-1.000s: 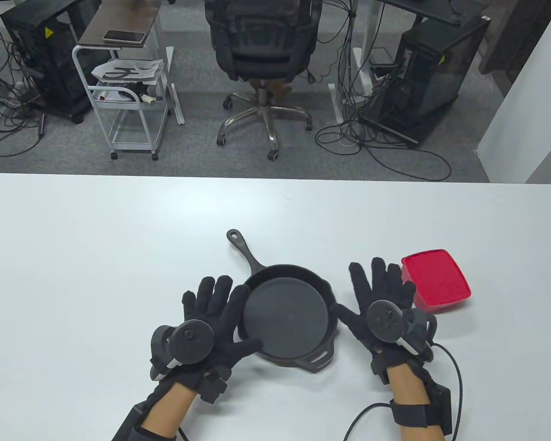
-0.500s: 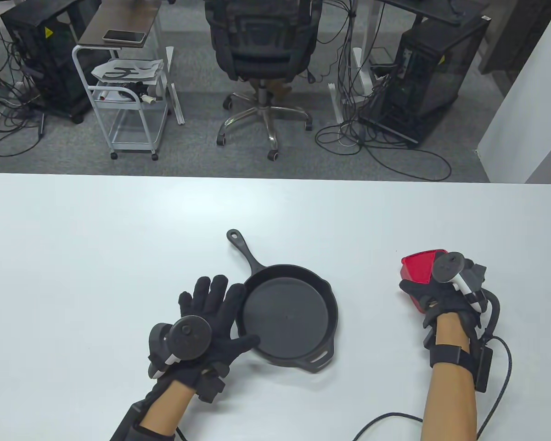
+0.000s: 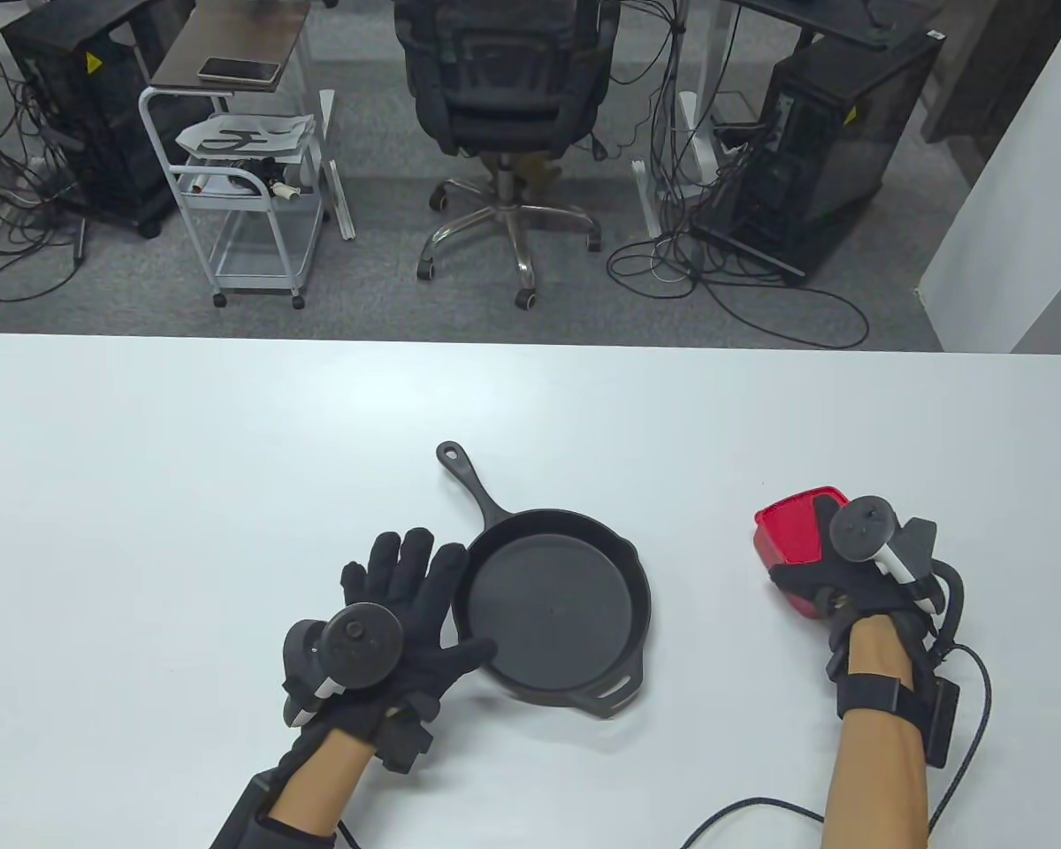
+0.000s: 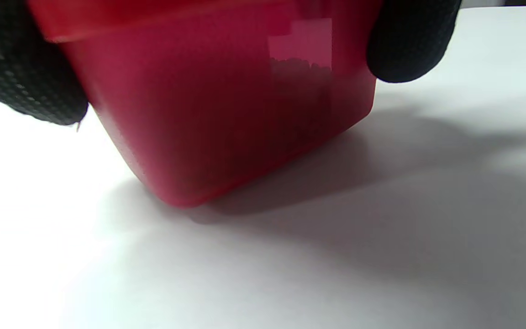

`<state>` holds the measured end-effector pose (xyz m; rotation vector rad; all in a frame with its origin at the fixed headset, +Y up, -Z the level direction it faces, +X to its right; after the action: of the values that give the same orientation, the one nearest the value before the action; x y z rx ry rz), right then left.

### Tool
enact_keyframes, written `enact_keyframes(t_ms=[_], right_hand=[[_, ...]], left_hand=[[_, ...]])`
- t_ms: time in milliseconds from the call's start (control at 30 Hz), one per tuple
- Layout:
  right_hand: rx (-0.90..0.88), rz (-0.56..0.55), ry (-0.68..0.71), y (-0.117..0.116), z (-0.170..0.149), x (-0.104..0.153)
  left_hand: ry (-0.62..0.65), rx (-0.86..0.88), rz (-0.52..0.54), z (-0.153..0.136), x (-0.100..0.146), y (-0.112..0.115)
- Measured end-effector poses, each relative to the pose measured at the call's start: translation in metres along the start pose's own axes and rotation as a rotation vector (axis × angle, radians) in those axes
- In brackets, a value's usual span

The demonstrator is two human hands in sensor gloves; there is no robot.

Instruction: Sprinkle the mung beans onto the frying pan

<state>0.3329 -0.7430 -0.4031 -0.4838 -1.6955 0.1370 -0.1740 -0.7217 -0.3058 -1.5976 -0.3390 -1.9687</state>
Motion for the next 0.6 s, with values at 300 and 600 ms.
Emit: enact_keyframes(t_ms=[300, 600], right_hand=[[0.100, -0.014, 0.356, 0.029, 0.100, 0.055], [0.189, -0.027, 0.690, 0.032, 0.213, 0.123]], left_hand=[[-0.062, 0.113, 0.019, -0.009, 0.001, -0.007], [-0.200, 0.433, 0.032, -0.027, 0.002, -0.014]])
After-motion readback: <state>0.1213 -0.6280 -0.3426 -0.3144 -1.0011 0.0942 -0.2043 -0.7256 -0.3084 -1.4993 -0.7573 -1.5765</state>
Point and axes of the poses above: the tracker on the back of each hand, its own z axis roughly to the thumb side, its own x axis roughly from the fingertips to the wrist, y = z × x, the point moved 3 cm from there along -x, roughly from the wrist to the fingertips, and after that the axes turned 9 degrees about z, right-handed, at the moved point
